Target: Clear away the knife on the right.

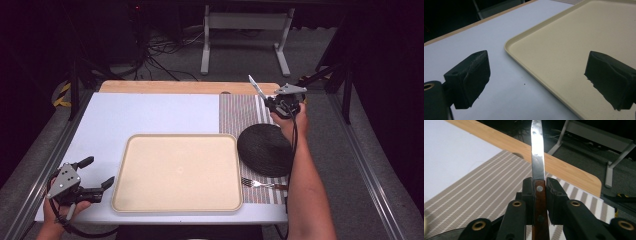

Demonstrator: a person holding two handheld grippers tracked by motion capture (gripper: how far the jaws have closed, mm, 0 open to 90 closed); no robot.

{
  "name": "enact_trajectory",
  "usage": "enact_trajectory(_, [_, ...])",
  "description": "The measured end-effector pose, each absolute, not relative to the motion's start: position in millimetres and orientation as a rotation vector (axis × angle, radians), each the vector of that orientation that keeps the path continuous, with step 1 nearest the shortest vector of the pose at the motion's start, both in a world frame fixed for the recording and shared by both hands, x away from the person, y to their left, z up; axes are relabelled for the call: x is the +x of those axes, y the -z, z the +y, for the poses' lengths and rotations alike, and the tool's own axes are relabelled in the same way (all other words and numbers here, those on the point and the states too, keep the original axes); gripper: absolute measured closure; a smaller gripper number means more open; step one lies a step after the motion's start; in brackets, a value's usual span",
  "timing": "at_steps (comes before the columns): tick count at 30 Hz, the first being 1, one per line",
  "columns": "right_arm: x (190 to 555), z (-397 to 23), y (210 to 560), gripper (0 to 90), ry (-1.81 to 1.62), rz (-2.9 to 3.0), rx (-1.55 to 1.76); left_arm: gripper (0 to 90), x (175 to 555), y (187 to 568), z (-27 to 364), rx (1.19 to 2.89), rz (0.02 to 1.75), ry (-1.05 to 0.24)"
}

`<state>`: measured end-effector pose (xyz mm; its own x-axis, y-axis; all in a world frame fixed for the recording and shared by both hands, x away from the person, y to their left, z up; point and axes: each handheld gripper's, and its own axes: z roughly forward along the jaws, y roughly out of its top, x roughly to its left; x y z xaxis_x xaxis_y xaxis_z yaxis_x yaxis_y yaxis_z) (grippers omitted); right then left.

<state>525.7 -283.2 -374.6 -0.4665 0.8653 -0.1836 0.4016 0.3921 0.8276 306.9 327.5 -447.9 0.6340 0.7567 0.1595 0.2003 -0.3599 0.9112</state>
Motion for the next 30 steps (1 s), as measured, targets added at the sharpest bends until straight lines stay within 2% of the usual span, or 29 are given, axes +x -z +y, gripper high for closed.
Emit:
enact_trajectory(12, [474, -237, 356, 78.3, -1.036, 2.064, 1.044, 6.7, 313, 447, 322, 1.911, 0.725, -0.732])
enact_trajectory(30, [397, -177, 366, 78.2, -1.167, 2.206, 0.912, 6.6, 320, 448, 315, 1.924, 0.718, -0.724])
